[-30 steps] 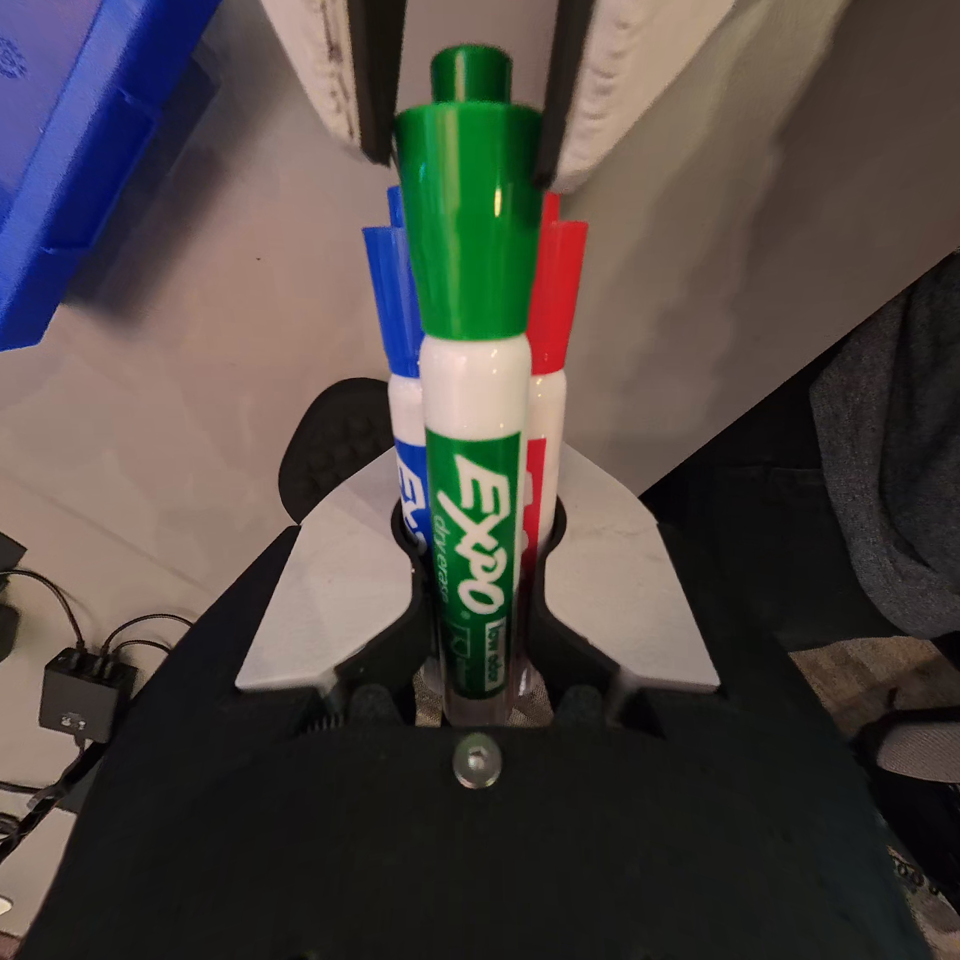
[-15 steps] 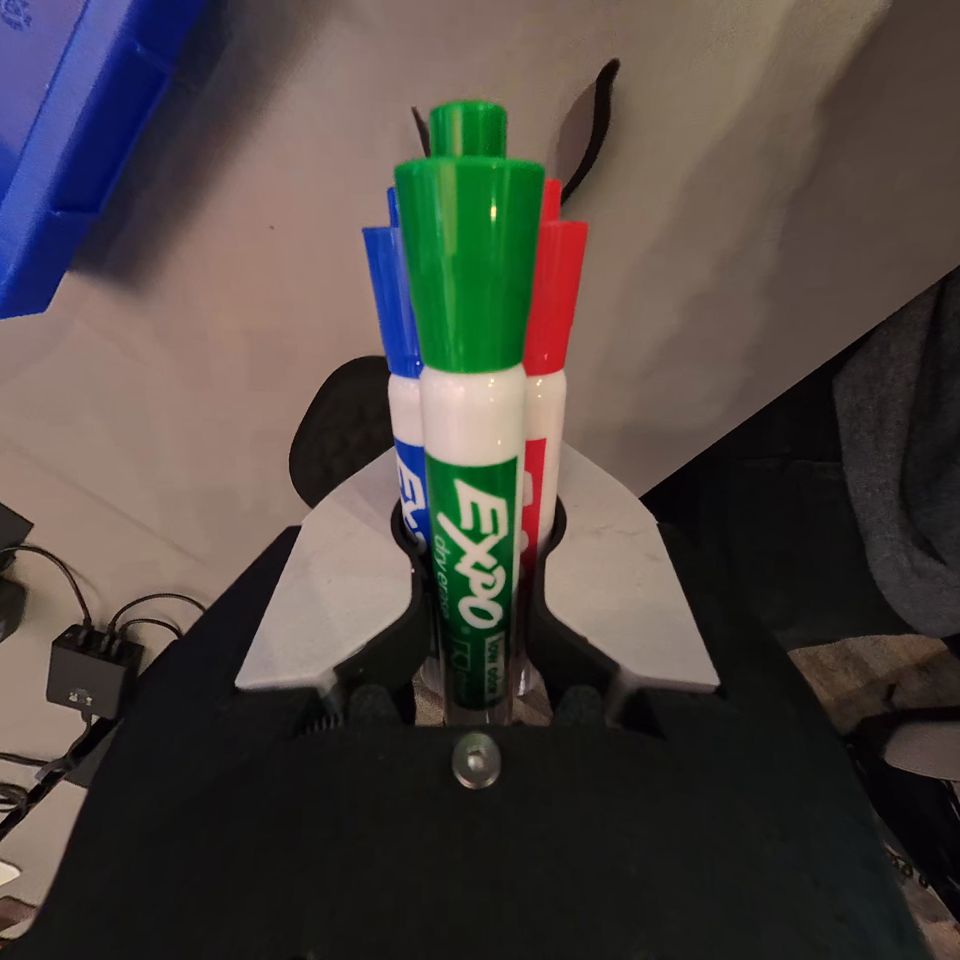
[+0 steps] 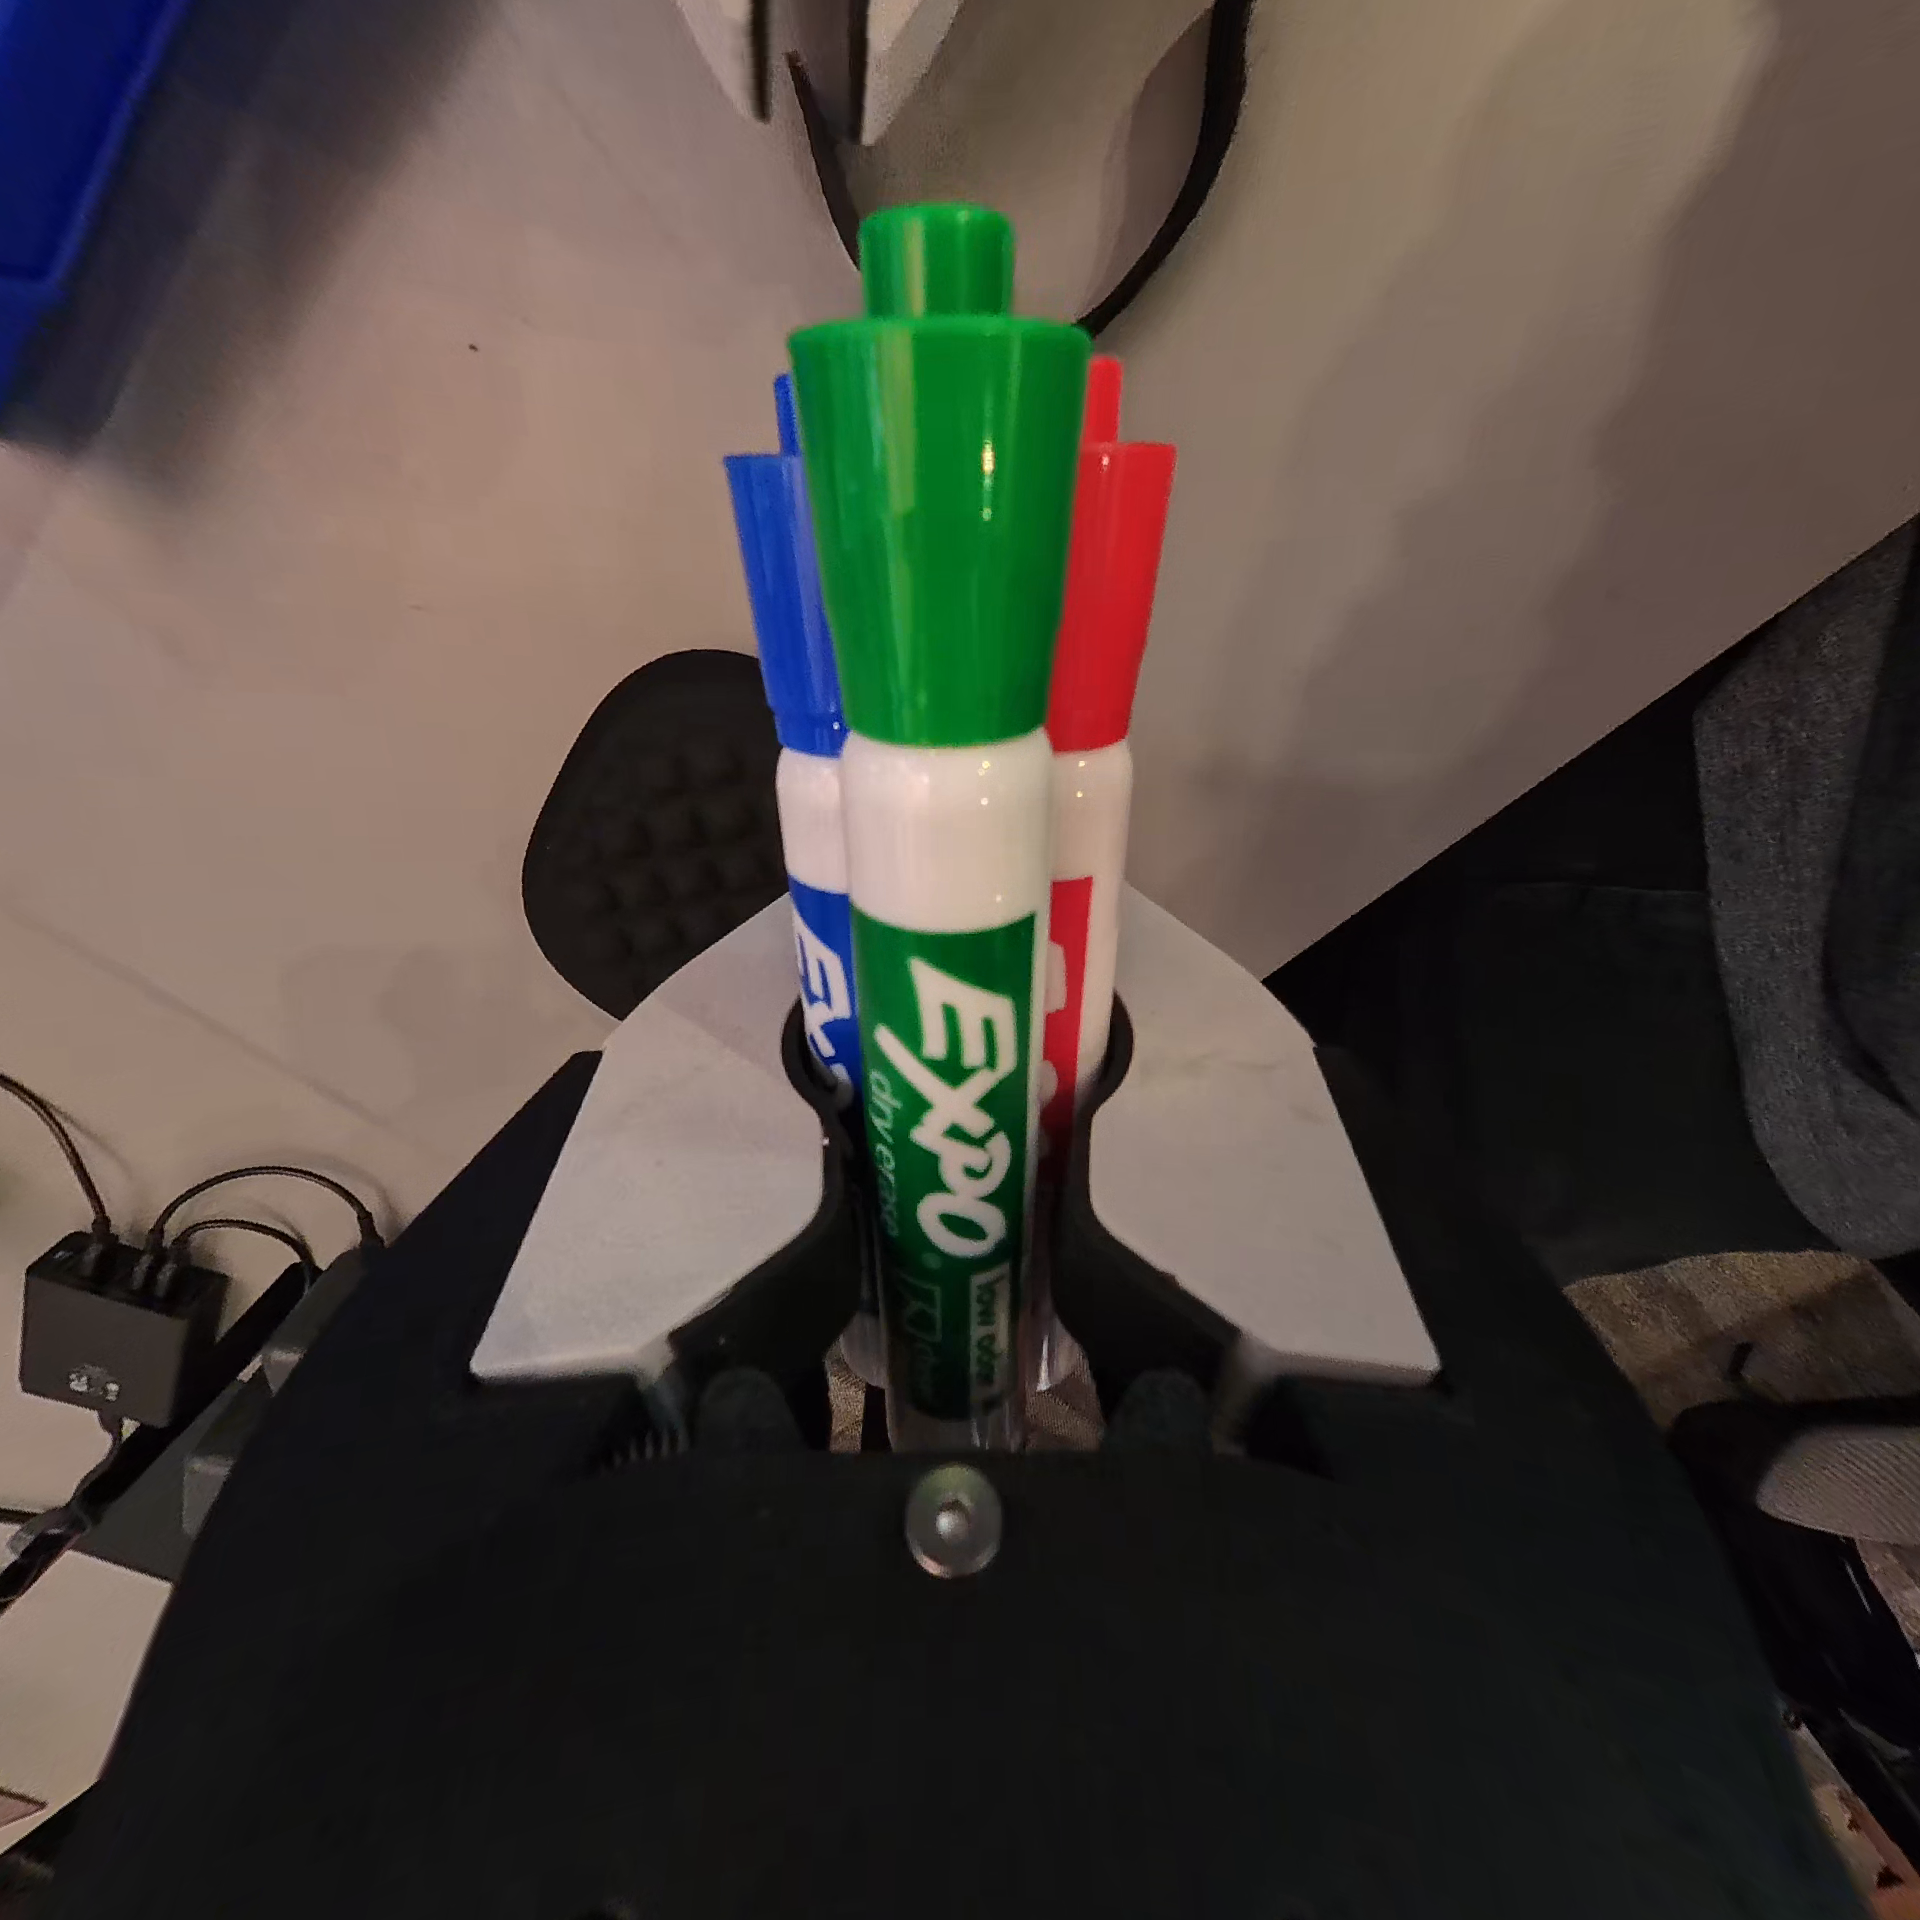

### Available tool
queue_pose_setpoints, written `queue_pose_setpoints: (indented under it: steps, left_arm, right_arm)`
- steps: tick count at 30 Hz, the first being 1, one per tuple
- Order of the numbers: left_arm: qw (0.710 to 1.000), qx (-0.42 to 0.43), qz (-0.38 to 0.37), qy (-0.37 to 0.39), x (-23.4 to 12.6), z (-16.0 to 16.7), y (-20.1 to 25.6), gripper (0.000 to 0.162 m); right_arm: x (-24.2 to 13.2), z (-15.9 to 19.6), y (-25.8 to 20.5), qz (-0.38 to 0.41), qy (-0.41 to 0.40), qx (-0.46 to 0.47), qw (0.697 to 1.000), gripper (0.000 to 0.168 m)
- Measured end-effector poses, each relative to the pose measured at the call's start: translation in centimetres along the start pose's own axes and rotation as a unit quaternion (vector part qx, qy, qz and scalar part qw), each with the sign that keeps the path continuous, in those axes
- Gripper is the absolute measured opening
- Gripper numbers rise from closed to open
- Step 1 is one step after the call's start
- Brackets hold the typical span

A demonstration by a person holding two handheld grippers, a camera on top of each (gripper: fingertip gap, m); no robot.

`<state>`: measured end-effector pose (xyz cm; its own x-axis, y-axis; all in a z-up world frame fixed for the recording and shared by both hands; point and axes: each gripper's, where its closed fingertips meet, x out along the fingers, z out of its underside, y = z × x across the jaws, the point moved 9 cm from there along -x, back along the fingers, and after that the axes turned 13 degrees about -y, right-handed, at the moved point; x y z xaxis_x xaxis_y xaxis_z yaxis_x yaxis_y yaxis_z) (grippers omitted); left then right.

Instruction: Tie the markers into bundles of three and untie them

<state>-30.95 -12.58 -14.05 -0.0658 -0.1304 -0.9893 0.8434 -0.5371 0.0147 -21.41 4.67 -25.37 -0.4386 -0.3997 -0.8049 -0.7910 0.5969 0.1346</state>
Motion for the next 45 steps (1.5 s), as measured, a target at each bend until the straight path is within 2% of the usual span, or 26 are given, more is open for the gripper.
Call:
queue_pose_setpoints:
  steps: [3, 7, 11, 15, 19, 22, 29, 36, 45]
  left_arm:
    - [1.000, 0.003, 0.000, -0.002, 0.0, -0.2, -0.1, 0.043]
    - [1.000, 0.005, -0.001, 0.001, 0.1, -0.4, -0.3, 0.043]
    - [1.000, 0.007, 0.000, 0.002, -0.3, -0.3, -0.4, 0.043]
    - [1.000, 0.011, 0.005, 0.005, -0.8, -0.3, -0.3, 0.043]
    - [1.000, 0.015, 0.006, 0.001, -1.3, -0.5, -0.1, 0.043]
    - [1.000, 0.020, 0.002, 0.002, -1.7, -0.8, 0.1, 0.043]
    - [1.000, 0.026, -0.008, 0.009, -3.2, -1.4, 0.4, 0.043]
    - [0.999, 0.035, -0.017, 0.005, -4.1, -1.7, 0.8, 0.043]
    - [0.998, 0.053, -0.026, 0.012, -5.4, -2.5, 1.4, 0.043]
  right_arm:
    - [0.9, 0.2, -0.1, -0.005, -0.021, -0.003, 1.000, 0.004]
    - [0.6, -0.1, -0.2, 0.005, -0.008, -0.003, 1.000, 0.001]
    - [-3.0, -1.0, -0.1, -0.008, 0.113, -0.006, 0.994, 0.001]
    - [-7.9, -3.6, 0.2, 0.011, 0.269, 0.009, 0.963, 0.001]
    - [-10.4, -6.2, 0.2, 0.035, 0.355, 0.029, 0.934, 0.001]
    - [-10.4, -7.6, 0.7, 0.059, 0.369, 0.039, 0.927, 0.001]
    - [-8.6, -9.3, 1.2, 0.052, 0.374, 0.061, 0.924, 0.001]
    - [-7.4, -9.3, 1.2, 0.036, 0.385, 0.091, 0.918, 0.001]
    - [-7.0, -9.2, 0.9, 0.039, 0.396, 0.078, 0.914, 0.002]
